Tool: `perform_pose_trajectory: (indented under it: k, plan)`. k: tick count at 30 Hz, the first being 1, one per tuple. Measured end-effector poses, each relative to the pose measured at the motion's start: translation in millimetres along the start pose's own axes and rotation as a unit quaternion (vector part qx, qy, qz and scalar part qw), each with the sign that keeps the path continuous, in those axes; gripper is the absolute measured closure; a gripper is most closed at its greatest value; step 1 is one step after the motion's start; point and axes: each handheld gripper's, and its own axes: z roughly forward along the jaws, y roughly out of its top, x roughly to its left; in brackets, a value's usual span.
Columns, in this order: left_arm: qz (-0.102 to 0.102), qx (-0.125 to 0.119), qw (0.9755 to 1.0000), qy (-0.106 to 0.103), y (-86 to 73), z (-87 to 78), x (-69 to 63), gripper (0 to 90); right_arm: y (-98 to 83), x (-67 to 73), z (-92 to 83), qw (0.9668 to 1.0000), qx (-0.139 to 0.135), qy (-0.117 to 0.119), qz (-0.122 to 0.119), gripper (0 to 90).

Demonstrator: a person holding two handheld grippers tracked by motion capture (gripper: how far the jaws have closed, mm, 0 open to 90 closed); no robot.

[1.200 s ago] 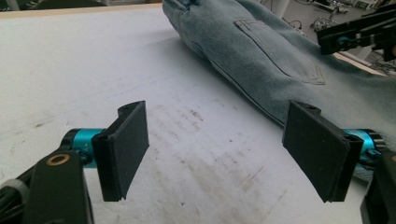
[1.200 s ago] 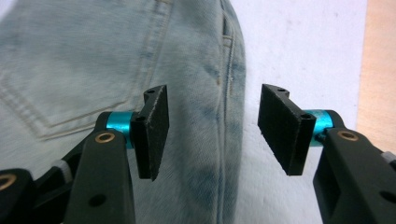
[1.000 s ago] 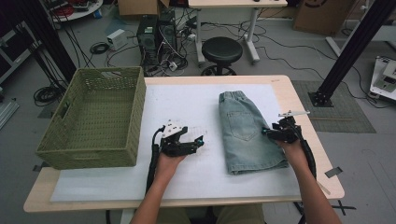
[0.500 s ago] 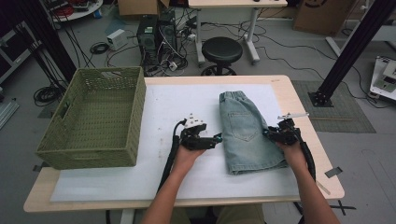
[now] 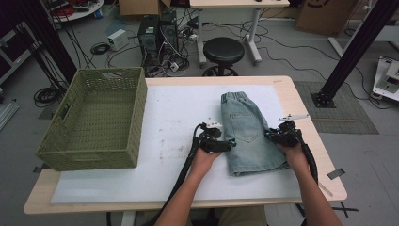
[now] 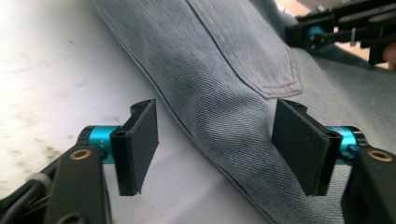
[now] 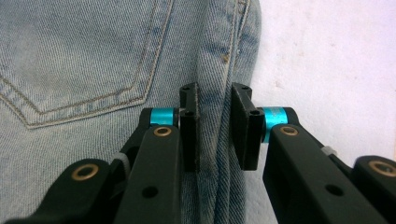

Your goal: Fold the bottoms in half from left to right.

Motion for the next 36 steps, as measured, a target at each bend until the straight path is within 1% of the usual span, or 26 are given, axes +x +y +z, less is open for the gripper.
perform_pose_trajectory:
  k: [2,4,5,8,10,12,14,16,18,19,21,25,27,28,32,34,36]
  plan:
    - [0.0,0.012,0.9999,0.001,1.1,3.7,-3.0,35.6,0.0,0.3,0.0,1.0,0.0,-0.001,0.0,75.9]
    - [0.005,0.026,0.9996,0.009,2.1,6.7,-5.7,39.1,0.0,0.7,-0.1,1.0,0.0,-0.002,-0.001,75.9]
    - [0.005,0.03,0.9995,0.013,2.7,7.6,-6.6,40.1,-0.1,0.7,-0.1,1.0,0.0,-0.002,-0.001,75.9]
    - [-0.002,0.032,0.9993,0.021,4.1,8.4,-7.7,44.4,-0.1,0.7,-0.1,1.0,0.0,-0.002,0.0,75.9]
    - [-0.006,0.033,0.9993,0.015,4.2,9.0,-8.1,50.4,0.0,0.8,0.0,1.0,0.0,-0.002,0.0,75.9]
    - [-0.01,0.035,0.9992,0.019,3.8,9.5,-10.3,55.2,0.0,1.0,-0.1,1.0,0.0,-0.003,0.001,75.9]
    - [-0.007,0.037,0.9989,0.027,3.3,10.1,-13.9,62.0,0.0,1.2,-0.1,1.0,0.001,-0.004,0.0,75.9]
    - [-0.015,0.034,0.9989,0.027,2.9,10.8,-15.4,71.4,0.1,1.6,-0.1,1.0,0.0,-0.005,0.001,76.2]
    - [-0.019,0.028,0.9991,0.025,2.8,10.8,-15.8,78.6,0.1,2.2,-0.3,1.0,0.0,-0.006,0.0,77.1]
    - [-0.016,0.029,0.9991,0.026,3.3,9.9,-15.8,80.0,0.2,2.6,-0.5,1.0,0.0,-0.008,0.0,77.6]
    - [-0.014,0.026,0.9993,0.023,3.4,7.6,-14.4,81.8,0.4,3.3,-0.5,0.9999,-0.001,-0.009,-0.005,78.2]
    - [-0.015,0.017,0.9995,0.02,1.8,4.3,-11.4,82.6,0.8,5.3,-0.8,1.0,-0.002,-0.005,0.0,78.6]
    - [-0.011,0.016,0.9996,0.022,0.8,1.1,-8.9,82.6,1.1,7.9,-1.1,1.0,-0.002,-0.004,-0.002,78.8]
    - [-0.009,0.013,0.9997,0.021,0.2,-0.8,-6.7,82.7,1.2,8.9,-1.1,1.0,-0.004,-0.002,-0.006,78.8]
    - [-0.016,0.01,0.9996,0.023,-2.3,-10.9,3.4,82.9,2.0,18.2,-0.3,0.9999,-0.004,0.011,-0.011,78.8]
    - [-0.014,0.01,0.9996,0.024,-3.6,-17.0,7.7,82.8,2.3,23.5,1.3,0.9997,-0.007,0.018,-0.013,78.7]
    - [-0.014,0.008,0.9995,0.027,-5.2,-23.3,12.2,82.8,2.3,29.0,2.5,0.9995,-0.01,0.028,-0.009,78.7]
